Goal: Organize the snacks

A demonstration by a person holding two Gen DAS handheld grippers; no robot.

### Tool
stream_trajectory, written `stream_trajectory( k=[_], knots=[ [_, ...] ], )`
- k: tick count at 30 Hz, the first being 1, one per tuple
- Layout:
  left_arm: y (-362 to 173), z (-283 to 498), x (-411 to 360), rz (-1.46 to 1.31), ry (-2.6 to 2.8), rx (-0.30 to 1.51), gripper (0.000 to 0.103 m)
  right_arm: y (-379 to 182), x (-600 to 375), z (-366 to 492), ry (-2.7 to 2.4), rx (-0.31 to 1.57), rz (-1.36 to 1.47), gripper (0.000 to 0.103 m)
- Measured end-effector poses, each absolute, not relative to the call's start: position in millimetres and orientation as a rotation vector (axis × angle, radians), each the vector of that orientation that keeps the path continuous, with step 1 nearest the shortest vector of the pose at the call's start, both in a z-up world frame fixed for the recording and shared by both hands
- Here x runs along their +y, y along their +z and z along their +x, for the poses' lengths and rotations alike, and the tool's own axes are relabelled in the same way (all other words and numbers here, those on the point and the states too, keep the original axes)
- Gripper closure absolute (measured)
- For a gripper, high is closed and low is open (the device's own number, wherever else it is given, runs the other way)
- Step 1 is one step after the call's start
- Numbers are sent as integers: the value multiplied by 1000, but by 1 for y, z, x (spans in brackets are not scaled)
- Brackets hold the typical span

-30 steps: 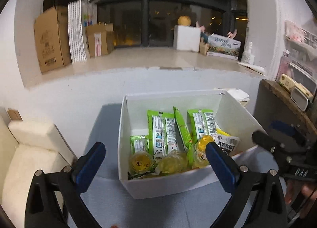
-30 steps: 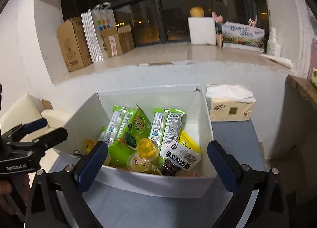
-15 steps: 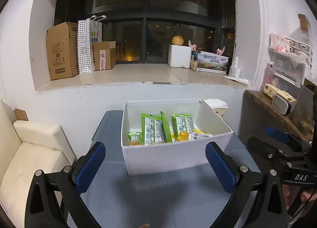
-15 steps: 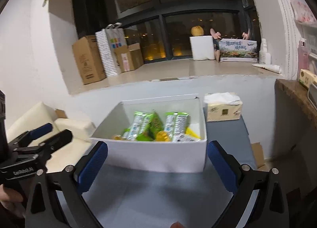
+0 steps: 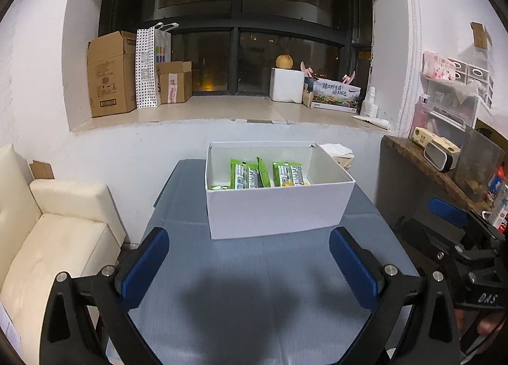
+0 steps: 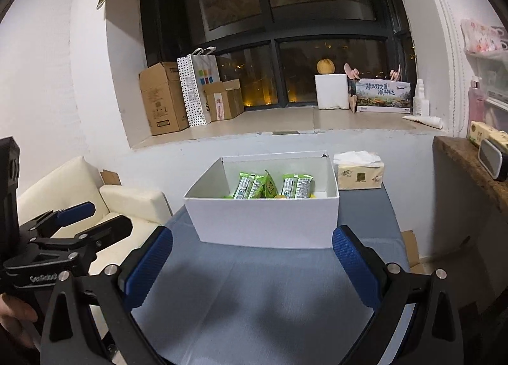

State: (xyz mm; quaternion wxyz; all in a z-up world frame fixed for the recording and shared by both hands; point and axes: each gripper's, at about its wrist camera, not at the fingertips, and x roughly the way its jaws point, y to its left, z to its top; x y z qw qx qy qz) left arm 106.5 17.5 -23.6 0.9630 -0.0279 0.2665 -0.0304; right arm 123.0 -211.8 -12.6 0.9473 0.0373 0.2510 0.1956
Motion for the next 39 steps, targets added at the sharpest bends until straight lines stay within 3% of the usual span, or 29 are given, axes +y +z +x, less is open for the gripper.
stream_trajectory(
  k=[11,39],
  knots=[
    [-17,63,18,-60,-84,521,0,-7,-224,84,424,513,158,0],
    [-23,60,18,-62,-81,546,0,-11,-220,79,409,540,105,0]
  ],
)
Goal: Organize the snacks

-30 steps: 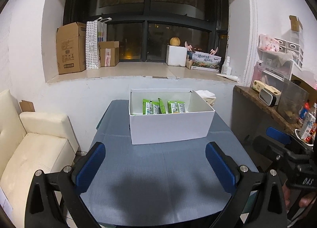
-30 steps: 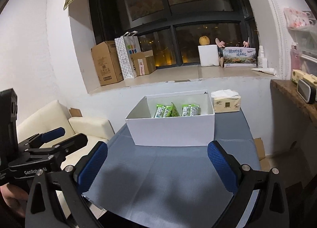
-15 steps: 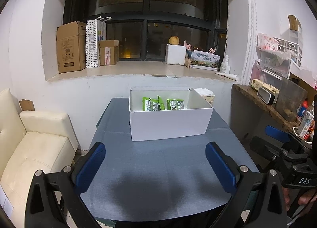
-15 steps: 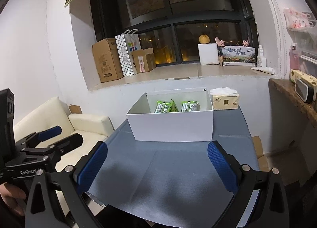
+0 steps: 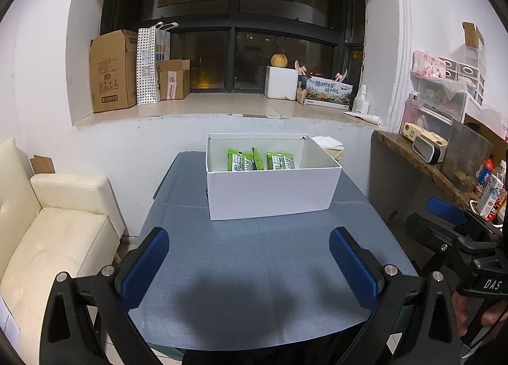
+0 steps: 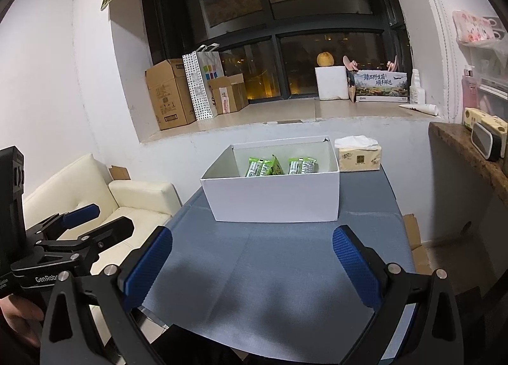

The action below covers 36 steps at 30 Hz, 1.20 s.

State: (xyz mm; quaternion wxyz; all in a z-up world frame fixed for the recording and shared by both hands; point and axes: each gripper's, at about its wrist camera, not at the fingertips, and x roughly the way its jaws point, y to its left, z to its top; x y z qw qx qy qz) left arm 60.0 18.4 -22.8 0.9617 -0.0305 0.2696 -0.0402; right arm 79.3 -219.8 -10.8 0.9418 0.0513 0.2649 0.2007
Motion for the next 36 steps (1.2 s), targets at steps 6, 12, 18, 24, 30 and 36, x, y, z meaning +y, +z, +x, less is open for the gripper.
stream_trajectory(
  k=[6,12,18,24,30,36],
  knots=[
    [-22,60,19,-61,-82,542,0,-11,-217,78,410,542,97,0],
    [-23,60,19,-59,-81,546,0,-12,-216,78,413,544,91,0],
    [-23,59,18,-63,-87,544,0,-13,-216,78,414,542,90,0],
    [-25,58,18,-59,-90,545,0,-14,-219,78,413,546,90,0],
    [-25,58,16,-64,-93,544,0,-13,-218,77,414,546,86,0],
    [-25,56,16,-65,-92,538,0,-13,-219,77,414,545,88,0]
  ],
)
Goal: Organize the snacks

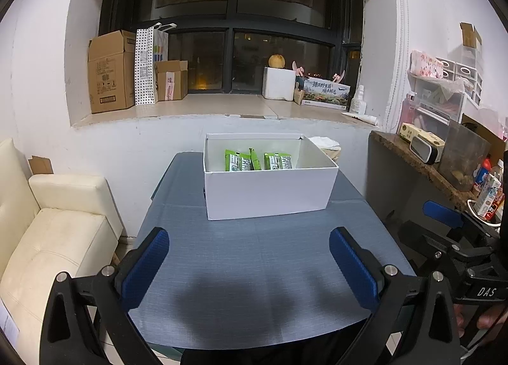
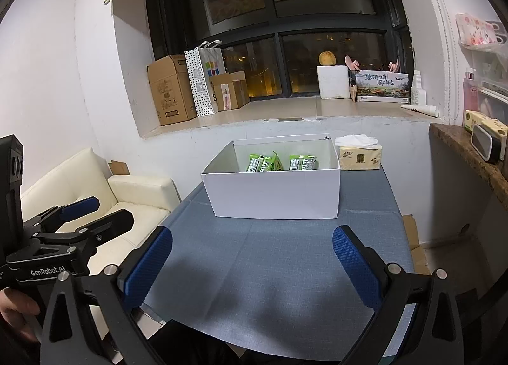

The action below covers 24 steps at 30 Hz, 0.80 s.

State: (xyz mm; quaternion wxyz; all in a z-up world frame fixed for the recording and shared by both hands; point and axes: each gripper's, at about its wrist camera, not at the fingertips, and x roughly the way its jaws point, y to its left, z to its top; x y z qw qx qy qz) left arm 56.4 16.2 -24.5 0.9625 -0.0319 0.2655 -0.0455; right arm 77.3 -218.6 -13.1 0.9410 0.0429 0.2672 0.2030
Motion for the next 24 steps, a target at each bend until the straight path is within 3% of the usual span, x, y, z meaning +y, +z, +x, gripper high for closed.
stream_trajectory(
  k=[24],
  knots=[
    [-27,56,14,-56,-88,549,0,-12,-217,75,420,543,80,0]
  ],
)
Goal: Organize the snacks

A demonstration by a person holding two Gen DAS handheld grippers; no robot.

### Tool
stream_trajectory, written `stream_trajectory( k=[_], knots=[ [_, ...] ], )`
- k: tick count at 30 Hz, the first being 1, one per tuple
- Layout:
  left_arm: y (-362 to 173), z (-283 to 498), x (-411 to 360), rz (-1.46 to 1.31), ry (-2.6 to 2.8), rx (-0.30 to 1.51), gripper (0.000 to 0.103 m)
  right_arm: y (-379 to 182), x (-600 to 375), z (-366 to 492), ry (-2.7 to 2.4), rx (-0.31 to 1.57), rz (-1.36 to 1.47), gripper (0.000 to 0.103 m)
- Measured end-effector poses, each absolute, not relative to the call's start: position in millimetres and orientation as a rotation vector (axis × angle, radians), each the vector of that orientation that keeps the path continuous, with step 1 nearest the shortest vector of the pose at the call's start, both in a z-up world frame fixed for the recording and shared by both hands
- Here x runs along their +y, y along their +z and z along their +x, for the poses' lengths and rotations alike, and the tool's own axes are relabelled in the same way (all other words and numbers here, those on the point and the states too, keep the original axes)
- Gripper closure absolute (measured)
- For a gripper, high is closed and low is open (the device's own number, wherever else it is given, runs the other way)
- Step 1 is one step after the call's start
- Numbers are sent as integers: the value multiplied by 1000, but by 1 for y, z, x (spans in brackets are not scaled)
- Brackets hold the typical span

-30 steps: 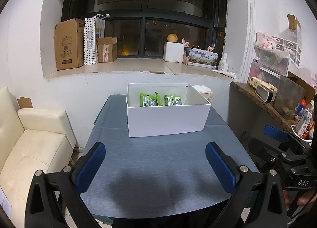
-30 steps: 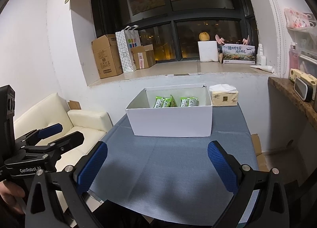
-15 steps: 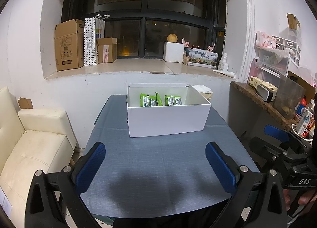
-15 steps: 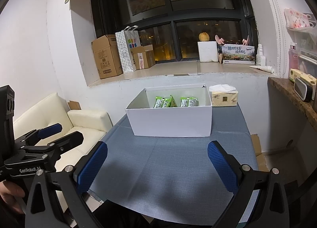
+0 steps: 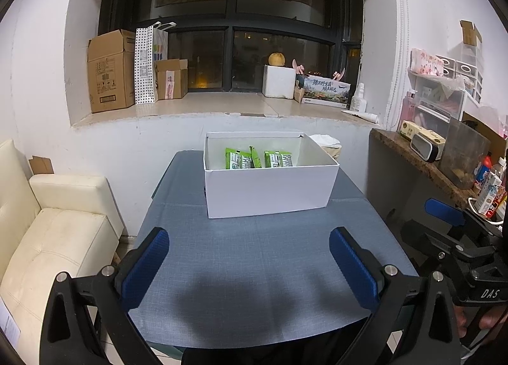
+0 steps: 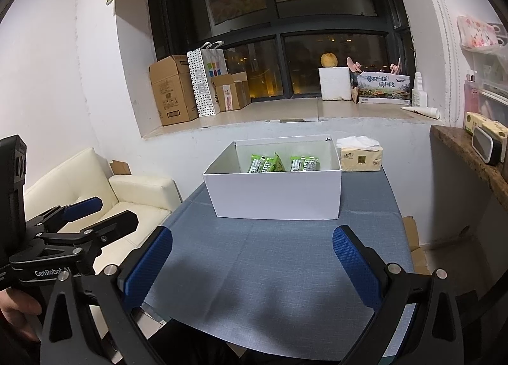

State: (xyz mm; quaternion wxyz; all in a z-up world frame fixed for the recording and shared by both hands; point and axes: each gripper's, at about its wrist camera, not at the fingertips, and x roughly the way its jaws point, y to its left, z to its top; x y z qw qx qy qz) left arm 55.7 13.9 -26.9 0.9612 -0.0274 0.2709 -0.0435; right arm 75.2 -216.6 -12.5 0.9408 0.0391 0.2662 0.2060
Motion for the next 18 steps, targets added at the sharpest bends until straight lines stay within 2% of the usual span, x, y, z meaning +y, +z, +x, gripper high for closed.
stream_trajectory(
  k=[18],
  knots=[
    [-26,55,17,-62,-96,541,0,-15,-216,75,428,546,75,0]
  ],
)
